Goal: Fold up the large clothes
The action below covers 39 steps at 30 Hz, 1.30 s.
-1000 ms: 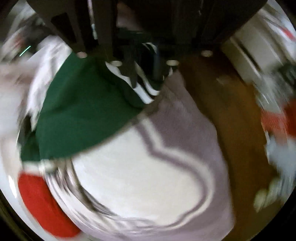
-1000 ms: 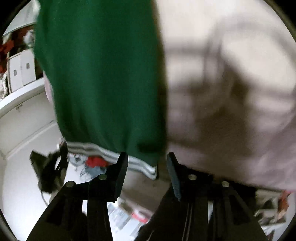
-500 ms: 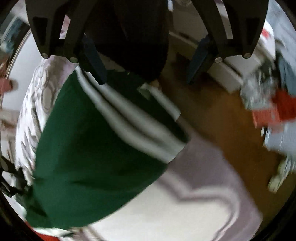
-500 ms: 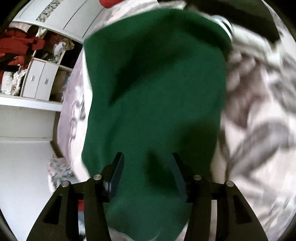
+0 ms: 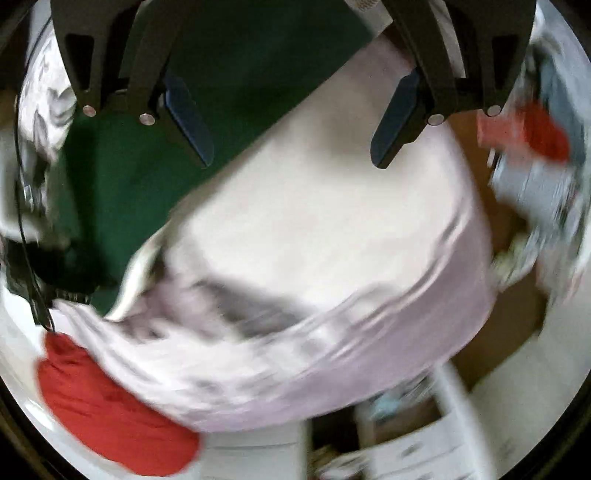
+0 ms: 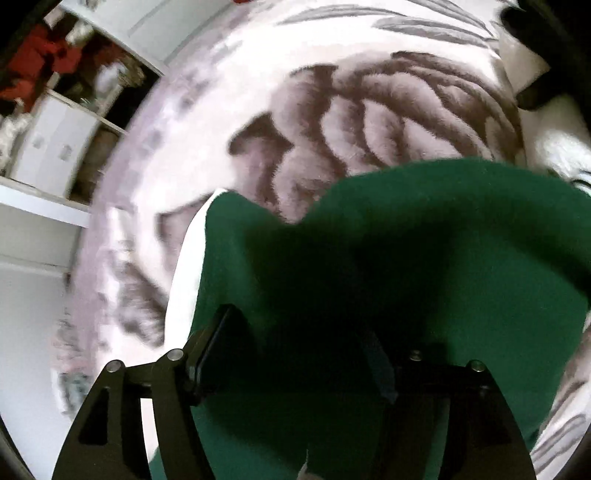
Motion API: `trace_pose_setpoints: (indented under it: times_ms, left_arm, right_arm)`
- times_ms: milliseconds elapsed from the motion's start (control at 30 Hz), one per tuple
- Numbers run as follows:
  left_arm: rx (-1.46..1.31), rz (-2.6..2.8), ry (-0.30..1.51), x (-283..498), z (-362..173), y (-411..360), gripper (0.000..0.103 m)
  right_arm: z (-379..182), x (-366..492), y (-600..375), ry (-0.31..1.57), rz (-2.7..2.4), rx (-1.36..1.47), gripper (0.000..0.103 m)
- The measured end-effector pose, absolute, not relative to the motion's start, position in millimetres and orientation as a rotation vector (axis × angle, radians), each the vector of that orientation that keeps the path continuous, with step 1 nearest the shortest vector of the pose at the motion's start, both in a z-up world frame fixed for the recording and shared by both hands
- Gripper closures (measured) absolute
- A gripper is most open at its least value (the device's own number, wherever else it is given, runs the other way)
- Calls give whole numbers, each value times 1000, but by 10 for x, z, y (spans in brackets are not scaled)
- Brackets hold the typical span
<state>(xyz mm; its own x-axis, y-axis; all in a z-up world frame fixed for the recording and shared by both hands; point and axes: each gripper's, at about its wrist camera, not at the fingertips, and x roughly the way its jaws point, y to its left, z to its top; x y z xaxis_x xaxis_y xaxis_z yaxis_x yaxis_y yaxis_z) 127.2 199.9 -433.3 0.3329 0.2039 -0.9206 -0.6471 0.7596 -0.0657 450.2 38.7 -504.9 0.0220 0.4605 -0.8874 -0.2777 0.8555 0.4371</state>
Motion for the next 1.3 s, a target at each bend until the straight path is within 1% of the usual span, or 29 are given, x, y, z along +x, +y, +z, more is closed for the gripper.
trace_pose_setpoints:
  times_ms: [67, 100, 200, 233, 267, 300, 400, 500, 567, 667, 767, 833, 867, 900, 1000, 1067, 1133, 1167, 1233, 1300]
  left_arm:
    - [-414, 497, 1077, 1802, -4282, 1812, 16]
    - [-384, 456, 1068, 2051, -4272, 1714, 16]
    - [-305, 350, 1092, 2864, -4380, 1418, 16]
    - [-289, 329, 1103, 3075, -4438, 1396, 16]
    - [-270, 310, 1117, 3317, -4504, 1356, 16]
    - [-247, 297, 1138, 3567, -4616, 1308, 16]
    - [-207, 295, 1250, 4115, -5121, 1289, 16]
    - [-259, 273, 1324, 4382, -5514, 1378, 0]
    - [-341, 240, 1335, 4392, -5647, 1507, 0]
    - [-412, 210, 1334, 4352, -5689, 1617, 0]
    - [-369, 211, 1310, 4250, -5519, 1560, 0]
    - [-322, 201, 1270, 4110, -5298, 1462, 0]
    - [-298, 193, 1247, 4003, -5168, 1406, 0]
    - [-286, 182, 1235, 3907, -5076, 1366, 0]
    - [-239, 164, 1208, 3518, -4822, 1258, 0]
    - [-164, 153, 1262, 3292, -4903, 1204, 0]
    - [-124, 141, 1336, 3204, -5174, 1232, 0]
    - [-212, 97, 1341, 3156, -5308, 1329, 0]
    - [-353, 57, 1340, 3095, -5372, 1485, 0]
    - [-305, 59, 1341, 3085, -5272, 1474, 0]
  right_arm:
    - [-4811, 4472, 40, 1406, 563, 327, 32]
    - [-4683, 4511, -307, 1370, 541, 422, 32]
    - [-4656, 4799, -932, 1327, 440, 525, 34]
    - [-4763, 4963, -1092, 1339, 395, 532, 35]
    - [-4906, 5106, -1191, 1360, 366, 553, 43]
    - [-5164, 5280, -1316, 1402, 344, 627, 51]
    - [-5633, 5445, -1363, 1485, 317, 692, 51]
    - [-5807, 5464, -1239, 1464, 310, 623, 53]
    - [-5884, 5491, -1204, 1446, 308, 615, 53]
    - [-5885, 5526, -1178, 1464, 318, 594, 53]
    - [-5794, 5509, -1194, 1510, 371, 618, 51]
    - [-5650, 5352, -1316, 1512, 389, 642, 50]
    - [-5544, 5223, -1385, 1492, 389, 640, 47]
    - [-5440, 5080, -1451, 1476, 388, 629, 46]
    - [-5204, 4551, -1558, 1472, 382, 606, 46]
    - [-5153, 4187, -1527, 1518, 372, 571, 46]
    - [-5260, 3843, -1432, 1601, 335, 503, 46]
    - [-5391, 3722, -1351, 1638, 302, 465, 46]
    - [-5619, 3541, -1233, 1645, 224, 398, 41]
    - [-5553, 3492, -1173, 1609, 184, 360, 39]
